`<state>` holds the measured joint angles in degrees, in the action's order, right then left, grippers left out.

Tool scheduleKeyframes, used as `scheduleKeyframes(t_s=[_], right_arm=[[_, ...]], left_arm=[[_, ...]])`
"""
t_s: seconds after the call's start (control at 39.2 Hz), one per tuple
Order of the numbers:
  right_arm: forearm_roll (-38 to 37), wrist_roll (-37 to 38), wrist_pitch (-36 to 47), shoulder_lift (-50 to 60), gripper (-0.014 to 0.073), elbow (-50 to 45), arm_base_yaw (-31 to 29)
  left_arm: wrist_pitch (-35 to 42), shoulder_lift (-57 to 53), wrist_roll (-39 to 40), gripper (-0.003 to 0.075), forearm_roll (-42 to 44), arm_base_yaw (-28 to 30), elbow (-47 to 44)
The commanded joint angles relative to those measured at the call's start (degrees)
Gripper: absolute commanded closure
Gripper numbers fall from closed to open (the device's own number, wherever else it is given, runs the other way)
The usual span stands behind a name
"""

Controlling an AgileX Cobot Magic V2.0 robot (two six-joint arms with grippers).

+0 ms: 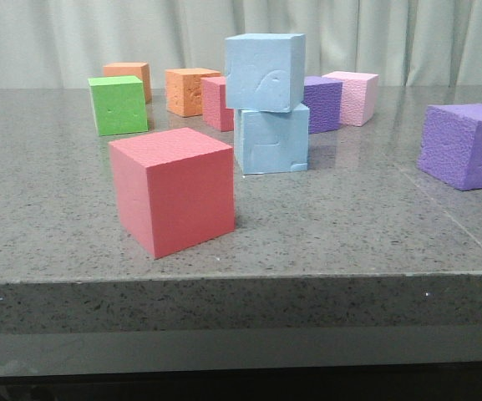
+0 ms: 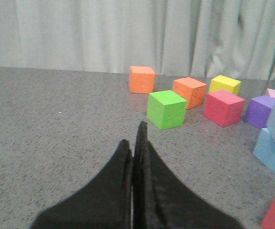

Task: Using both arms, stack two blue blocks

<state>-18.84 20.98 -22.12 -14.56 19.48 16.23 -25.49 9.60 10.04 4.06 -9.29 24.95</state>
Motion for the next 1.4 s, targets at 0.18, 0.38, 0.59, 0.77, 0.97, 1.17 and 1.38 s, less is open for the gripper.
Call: scheduleKeyframes(t_s=[0.18, 0.38, 0.59, 0.77, 0.97, 1.17, 1.38], right_arm=[[-1.46, -0.44, 4.64, -0.36, 0.0660, 1.41, -0.33], [-1.46, -0.44, 4.64, -0.36, 0.0660, 1.41, -0.33], [-1.46, -0.44, 4.64, -0.36, 0.0660, 1.41, -0.33], [-1.46, -0.44, 4.64, -0.36, 0.0660, 1.41, -0.33], [-1.46, -0.44, 4.64, -0.36, 0.0660, 1.41, -0.33], [-1.46, -0.44, 4.64, -0.36, 0.0660, 1.41, -0.33], [-1.46, -0.44, 4.64, -0.36, 0.0660, 1.41, -0.33]], left_arm=[[5.63, -6.74, -3.50, 0.0741, -5.00, 7.85, -7.44], [8.06, -11.11, -3.59, 0.0741, -5.00, 12.38, -13.18], [13.59, -10.96, -3.59, 0.0741, -5.00, 13.34, -18.76], [18.25, -10.96, -3.59, 0.0741, -5.00, 13.34, -23.37], [22.40, -10.96, -3.59, 0.0741, -5.00, 13.34, -25.42], [22.71, -10.96, -3.59, 0.0741, -5.00, 13.34, -25.42], [22.71, -10.96, -3.59, 0.0741, -5.00, 13.34, -25.42]])
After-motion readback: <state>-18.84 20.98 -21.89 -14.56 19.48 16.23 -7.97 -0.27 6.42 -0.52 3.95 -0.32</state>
